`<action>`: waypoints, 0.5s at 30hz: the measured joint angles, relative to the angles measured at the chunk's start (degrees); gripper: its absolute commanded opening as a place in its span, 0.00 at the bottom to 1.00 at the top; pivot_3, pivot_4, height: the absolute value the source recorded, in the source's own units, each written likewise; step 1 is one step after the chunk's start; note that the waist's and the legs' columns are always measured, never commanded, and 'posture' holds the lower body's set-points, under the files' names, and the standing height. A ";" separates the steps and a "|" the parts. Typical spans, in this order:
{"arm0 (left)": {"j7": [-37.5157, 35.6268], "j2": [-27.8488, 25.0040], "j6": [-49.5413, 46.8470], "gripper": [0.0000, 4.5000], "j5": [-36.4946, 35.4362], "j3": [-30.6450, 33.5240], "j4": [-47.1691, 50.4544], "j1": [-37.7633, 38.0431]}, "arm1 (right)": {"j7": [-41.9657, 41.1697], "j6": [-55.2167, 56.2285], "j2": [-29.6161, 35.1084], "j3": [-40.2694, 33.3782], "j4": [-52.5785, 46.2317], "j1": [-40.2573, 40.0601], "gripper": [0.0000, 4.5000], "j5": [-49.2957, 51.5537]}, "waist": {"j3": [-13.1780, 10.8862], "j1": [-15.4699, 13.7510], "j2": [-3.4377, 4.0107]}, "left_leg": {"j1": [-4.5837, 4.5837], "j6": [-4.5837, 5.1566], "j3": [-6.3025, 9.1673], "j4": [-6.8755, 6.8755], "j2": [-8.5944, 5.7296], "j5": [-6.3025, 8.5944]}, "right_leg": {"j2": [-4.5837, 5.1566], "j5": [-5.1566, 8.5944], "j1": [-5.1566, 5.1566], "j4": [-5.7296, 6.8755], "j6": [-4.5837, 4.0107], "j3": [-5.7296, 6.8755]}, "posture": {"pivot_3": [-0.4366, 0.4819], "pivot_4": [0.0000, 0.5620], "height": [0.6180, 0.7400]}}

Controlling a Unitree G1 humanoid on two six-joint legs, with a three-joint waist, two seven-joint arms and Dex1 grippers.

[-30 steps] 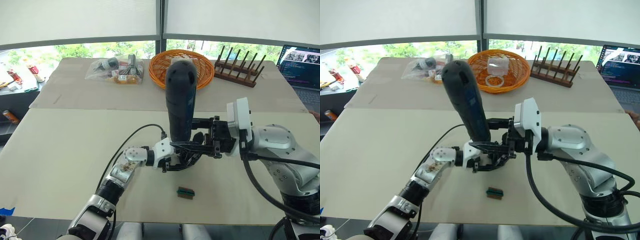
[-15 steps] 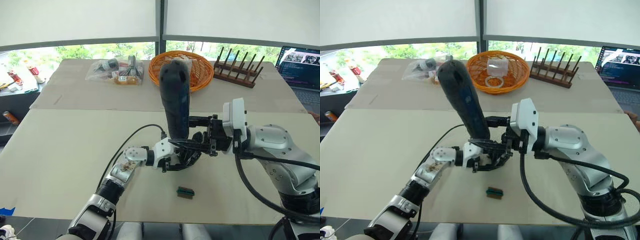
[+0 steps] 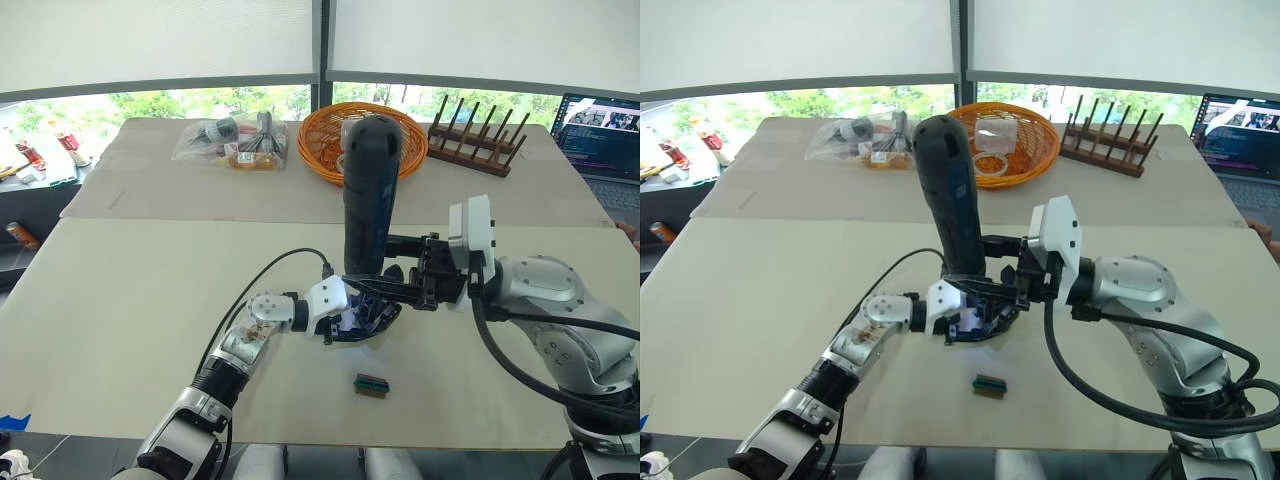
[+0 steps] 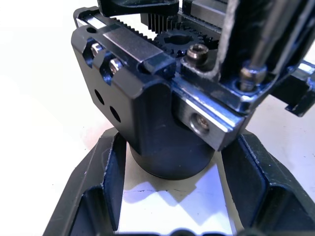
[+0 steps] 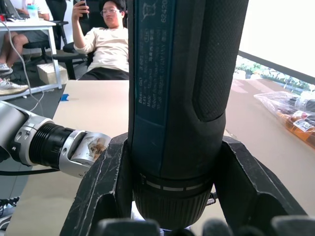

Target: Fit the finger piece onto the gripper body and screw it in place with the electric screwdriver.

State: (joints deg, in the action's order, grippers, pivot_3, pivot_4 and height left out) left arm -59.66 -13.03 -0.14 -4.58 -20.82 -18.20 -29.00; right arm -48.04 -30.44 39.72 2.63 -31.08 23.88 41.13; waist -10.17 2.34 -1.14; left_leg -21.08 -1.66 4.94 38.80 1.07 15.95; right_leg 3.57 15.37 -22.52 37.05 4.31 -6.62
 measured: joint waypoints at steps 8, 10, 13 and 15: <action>0.01 0.11 0.02 0.51 0.00 0.00 -0.17 -0.08 | -1.41 1.01 0.28 0.44 -0.44 -0.30 0.43 -1.62 | 0.00 -0.04 0.00 | 0.00 0.00 0.00 0.00 0.00 0.00 | 0.00 0.00 0.00 -0.01 0.00 0.01 | 0.48 0.27 1.00; 0.01 0.15 0.02 0.51 0.01 -0.01 -0.29 -0.18 | -1.66 1.20 0.54 0.60 -0.43 -0.25 0.43 -1.80 | 0.00 -0.06 0.00 | 0.00 0.00 0.00 0.00 0.00 0.00 | 0.00 0.00 0.01 -0.01 0.00 0.00 | 0.48 0.27 1.00; 0.01 0.17 0.02 0.51 0.01 -0.01 -0.33 -0.19 | -1.94 1.23 0.78 0.64 -0.41 -0.10 0.43 -2.10 | 0.00 -0.07 0.00 | 0.00 0.00 0.01 0.00 0.00 0.00 | 0.00 0.00 0.01 -0.02 0.00 0.01 | 0.48 0.27 1.00; 0.01 0.17 0.02 0.51 0.01 -0.01 -0.34 -0.19 | -1.99 1.24 0.79 0.74 -0.39 -0.09 0.43 -2.11 | 0.00 -0.07 0.00 | 0.00 0.00 0.01 0.01 0.00 0.00 | 0.00 0.00 0.02 -0.02 0.00 0.01 | 0.48 0.27 1.00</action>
State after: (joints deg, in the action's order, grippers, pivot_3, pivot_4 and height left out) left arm -59.65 -12.86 -0.12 -4.57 -20.83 -18.53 -29.19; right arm -50.04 -29.21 40.52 3.37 -31.48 23.79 39.02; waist -10.17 2.28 -1.14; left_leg -21.08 -1.66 4.94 38.81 1.07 15.95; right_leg 3.57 15.37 -22.50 37.03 4.31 -6.62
